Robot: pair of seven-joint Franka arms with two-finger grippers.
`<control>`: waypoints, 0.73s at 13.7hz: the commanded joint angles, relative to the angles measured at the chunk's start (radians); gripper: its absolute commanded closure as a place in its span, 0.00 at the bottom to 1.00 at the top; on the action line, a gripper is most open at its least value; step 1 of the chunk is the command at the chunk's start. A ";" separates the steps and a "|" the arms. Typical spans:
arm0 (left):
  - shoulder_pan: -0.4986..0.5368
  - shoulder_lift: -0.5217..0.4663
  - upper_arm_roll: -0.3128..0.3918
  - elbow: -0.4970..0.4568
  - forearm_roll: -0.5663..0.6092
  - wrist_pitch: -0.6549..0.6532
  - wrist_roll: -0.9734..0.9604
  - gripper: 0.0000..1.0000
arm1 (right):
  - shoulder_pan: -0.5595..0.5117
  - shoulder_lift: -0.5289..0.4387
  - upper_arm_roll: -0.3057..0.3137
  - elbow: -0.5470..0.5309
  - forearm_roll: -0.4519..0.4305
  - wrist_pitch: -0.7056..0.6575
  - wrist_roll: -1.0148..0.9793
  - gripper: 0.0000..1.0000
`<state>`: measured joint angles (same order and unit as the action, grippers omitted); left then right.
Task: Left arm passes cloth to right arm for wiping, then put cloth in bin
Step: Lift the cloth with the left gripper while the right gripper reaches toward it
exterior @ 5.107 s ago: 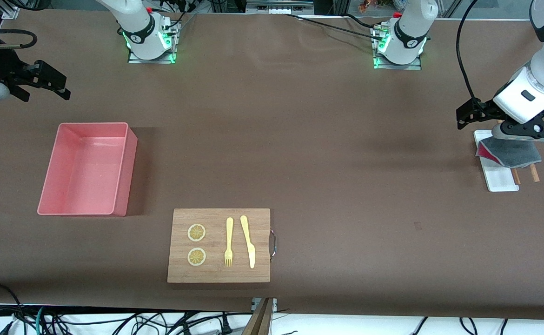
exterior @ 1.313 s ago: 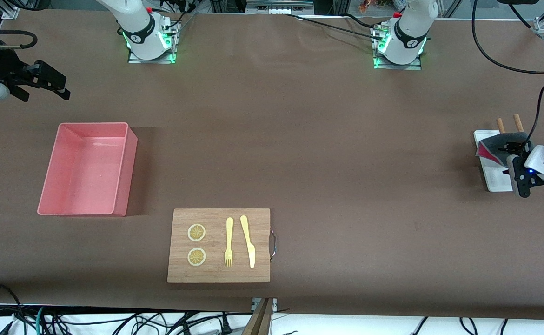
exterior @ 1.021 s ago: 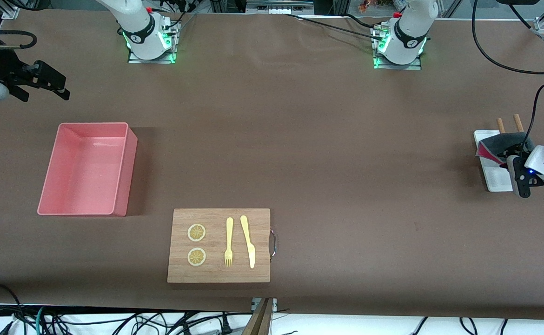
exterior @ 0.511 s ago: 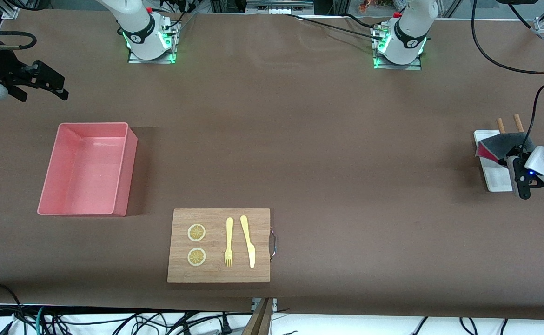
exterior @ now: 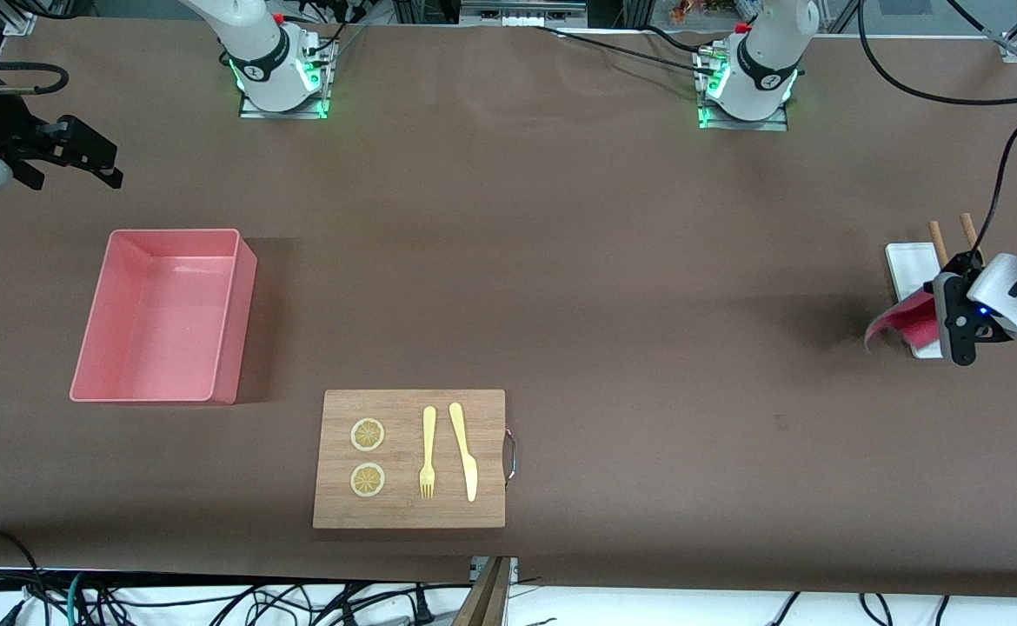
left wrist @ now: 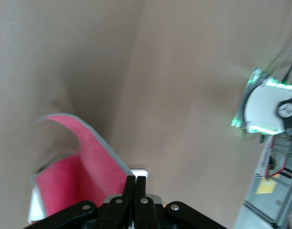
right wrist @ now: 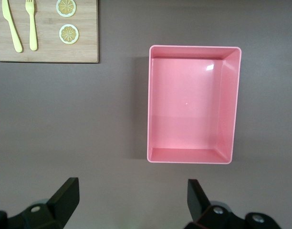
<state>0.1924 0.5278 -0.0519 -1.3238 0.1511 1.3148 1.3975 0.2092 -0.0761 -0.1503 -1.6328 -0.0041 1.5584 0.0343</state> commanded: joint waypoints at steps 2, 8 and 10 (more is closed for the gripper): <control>-0.094 0.004 0.006 0.135 -0.118 -0.176 -0.245 1.00 | -0.004 0.021 0.003 0.019 -0.019 -0.020 -0.004 0.00; -0.200 0.004 0.004 0.188 -0.595 -0.195 -0.775 1.00 | 0.019 0.084 0.031 0.014 -0.013 -0.041 -0.019 0.00; -0.272 0.004 0.007 0.238 -0.683 -0.160 -0.987 1.00 | 0.048 0.110 0.043 0.016 -0.004 -0.095 -0.036 0.00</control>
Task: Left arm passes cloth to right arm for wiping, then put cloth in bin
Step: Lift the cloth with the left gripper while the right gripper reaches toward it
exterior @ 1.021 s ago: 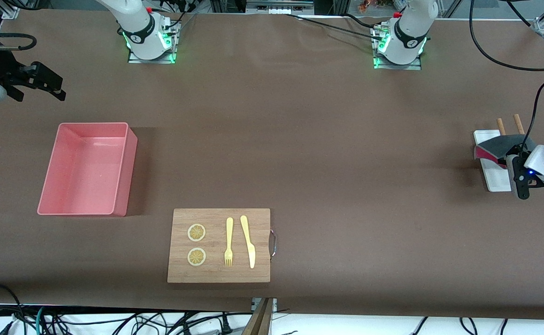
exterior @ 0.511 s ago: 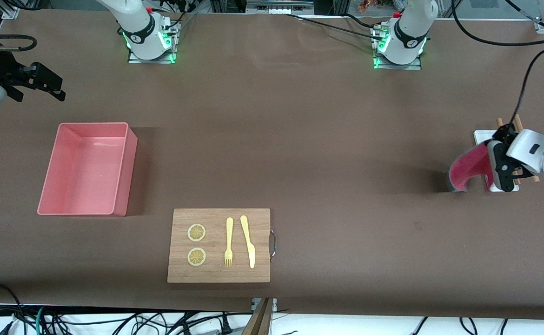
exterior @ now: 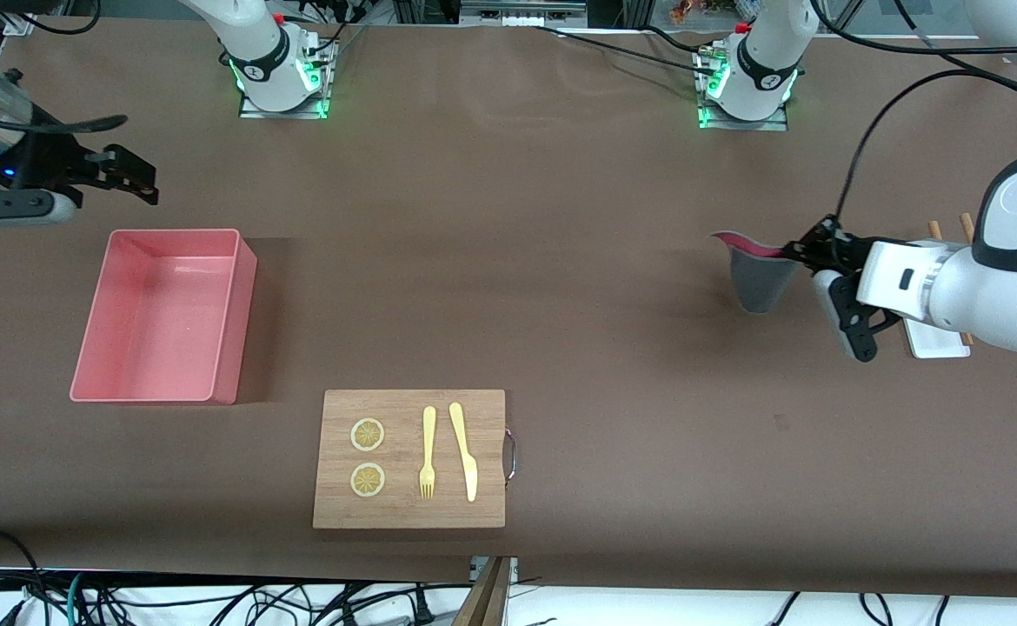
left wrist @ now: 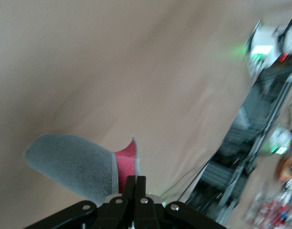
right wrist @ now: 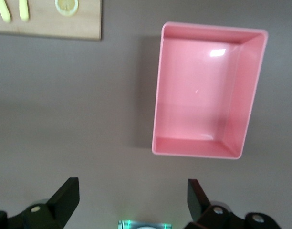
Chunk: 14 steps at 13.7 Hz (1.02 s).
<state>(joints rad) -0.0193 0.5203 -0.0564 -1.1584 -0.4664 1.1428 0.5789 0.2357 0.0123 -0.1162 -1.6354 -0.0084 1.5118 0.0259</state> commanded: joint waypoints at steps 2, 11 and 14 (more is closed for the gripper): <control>-0.137 0.012 0.012 0.074 -0.116 0.095 -0.369 1.00 | 0.033 0.021 0.039 0.023 0.023 -0.047 -0.148 0.00; -0.401 0.010 0.009 0.074 -0.307 0.510 -1.028 1.00 | 0.039 0.112 0.107 -0.023 0.447 0.026 -0.883 0.00; -0.508 0.010 0.009 0.074 -0.310 0.641 -1.094 1.00 | 0.040 0.147 0.119 -0.136 0.603 0.212 -1.169 0.00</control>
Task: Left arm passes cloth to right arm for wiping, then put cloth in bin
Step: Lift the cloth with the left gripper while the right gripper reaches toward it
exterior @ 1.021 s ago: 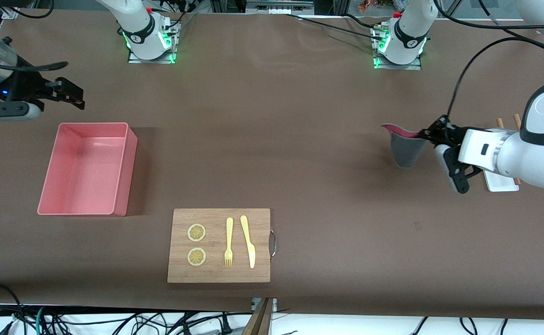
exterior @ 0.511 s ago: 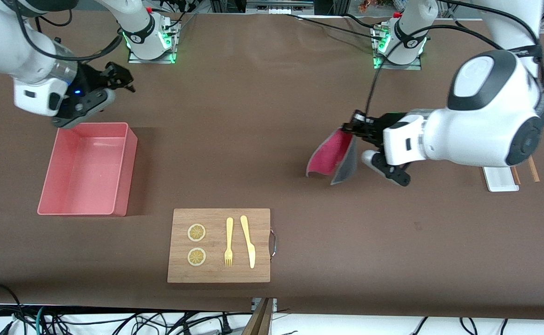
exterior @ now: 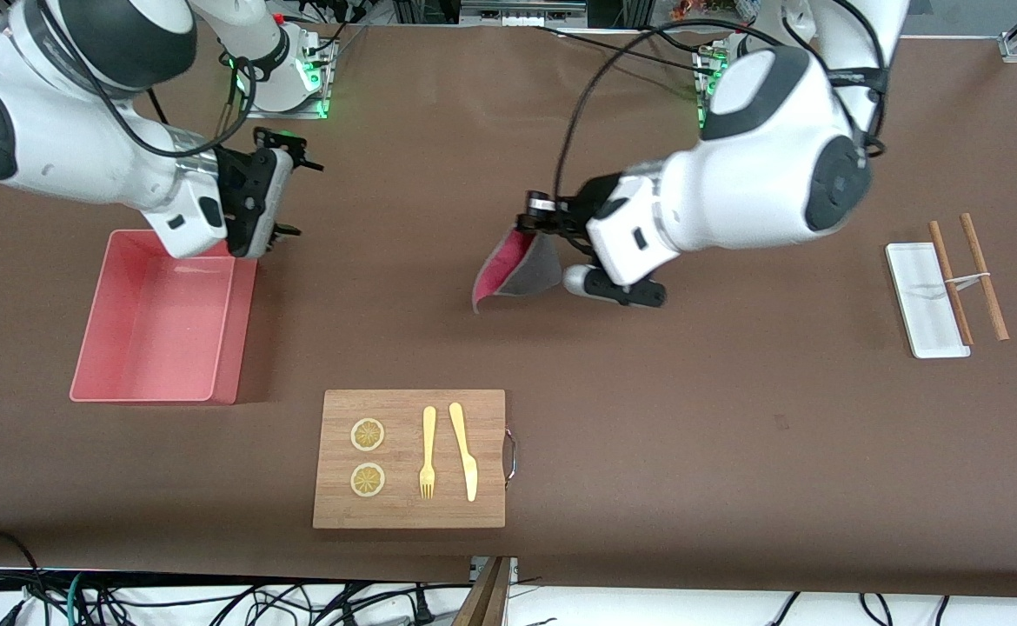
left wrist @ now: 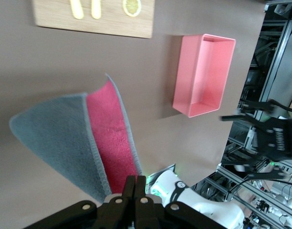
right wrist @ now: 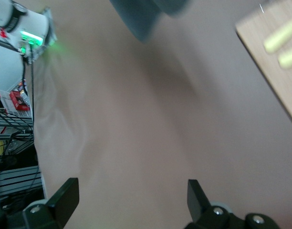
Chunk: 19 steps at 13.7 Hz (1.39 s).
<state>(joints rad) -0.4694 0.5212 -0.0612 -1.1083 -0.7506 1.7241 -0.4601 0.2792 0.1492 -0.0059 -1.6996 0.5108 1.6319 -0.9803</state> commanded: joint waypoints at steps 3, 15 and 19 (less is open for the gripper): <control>-0.124 0.010 0.014 0.024 -0.055 0.156 -0.094 1.00 | 0.021 0.088 0.010 -0.071 0.162 0.193 -0.377 0.00; -0.216 -0.024 0.017 0.011 0.011 0.241 -0.181 1.00 | 0.139 0.101 0.015 -0.041 0.167 0.324 -0.344 0.02; -0.215 -0.030 0.018 0.010 0.011 0.241 -0.181 1.00 | 0.152 0.099 0.015 -0.038 0.169 0.336 -0.330 0.35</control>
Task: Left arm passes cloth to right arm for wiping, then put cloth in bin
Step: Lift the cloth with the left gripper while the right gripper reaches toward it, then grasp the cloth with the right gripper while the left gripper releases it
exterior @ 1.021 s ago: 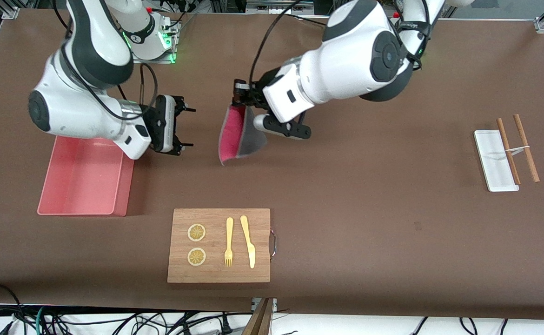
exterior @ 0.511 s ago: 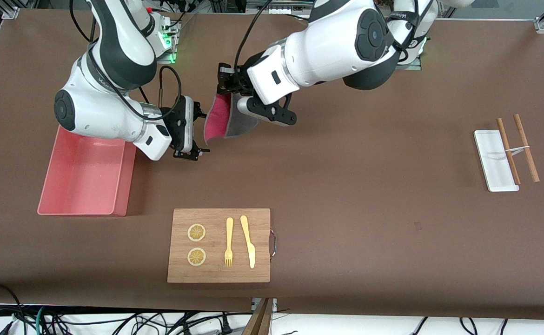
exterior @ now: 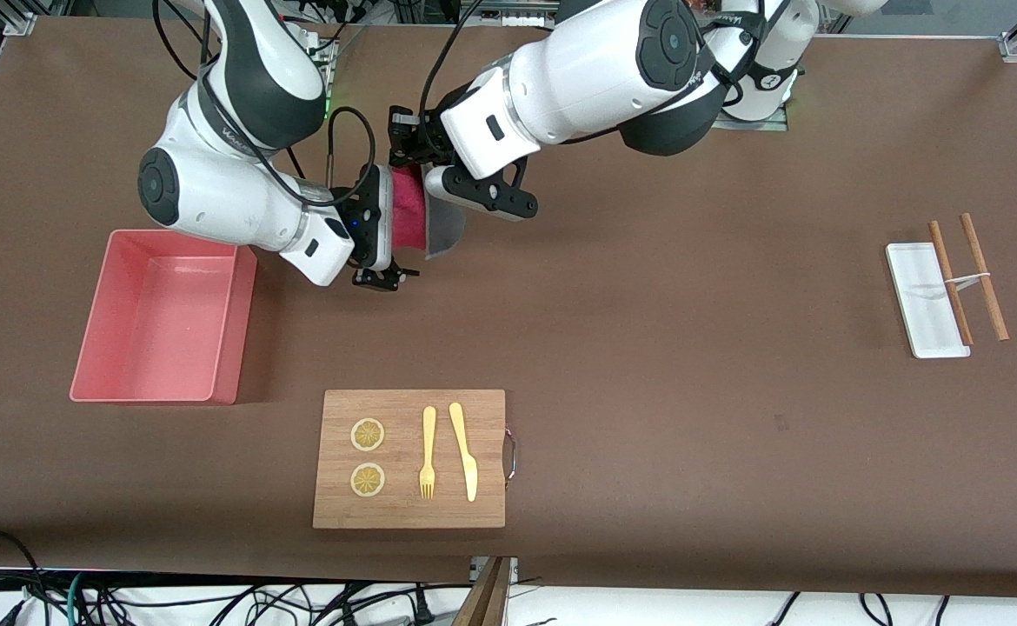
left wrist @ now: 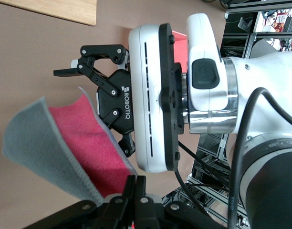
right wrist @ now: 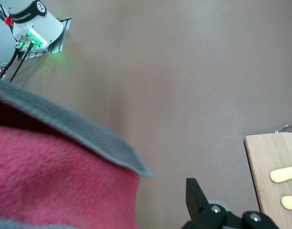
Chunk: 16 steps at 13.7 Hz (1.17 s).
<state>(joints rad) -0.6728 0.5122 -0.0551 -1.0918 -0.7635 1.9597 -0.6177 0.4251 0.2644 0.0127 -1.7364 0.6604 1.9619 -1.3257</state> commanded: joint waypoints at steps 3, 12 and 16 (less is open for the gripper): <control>-0.013 -0.021 0.012 -0.007 0.024 0.005 -0.024 1.00 | 0.004 -0.016 -0.003 -0.003 0.019 -0.003 0.019 0.94; -0.011 -0.023 0.012 -0.007 0.023 0.005 -0.025 1.00 | -0.017 -0.022 -0.060 0.020 -0.008 -0.011 0.077 1.00; -0.005 -0.023 0.017 -0.007 0.032 -0.002 -0.022 0.00 | -0.020 -0.034 -0.108 0.021 -0.057 -0.069 0.132 1.00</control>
<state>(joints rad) -0.6730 0.5076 -0.0491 -1.0918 -0.7614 1.9597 -0.6207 0.4074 0.2496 -0.0891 -1.7126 0.6374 1.9258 -1.2406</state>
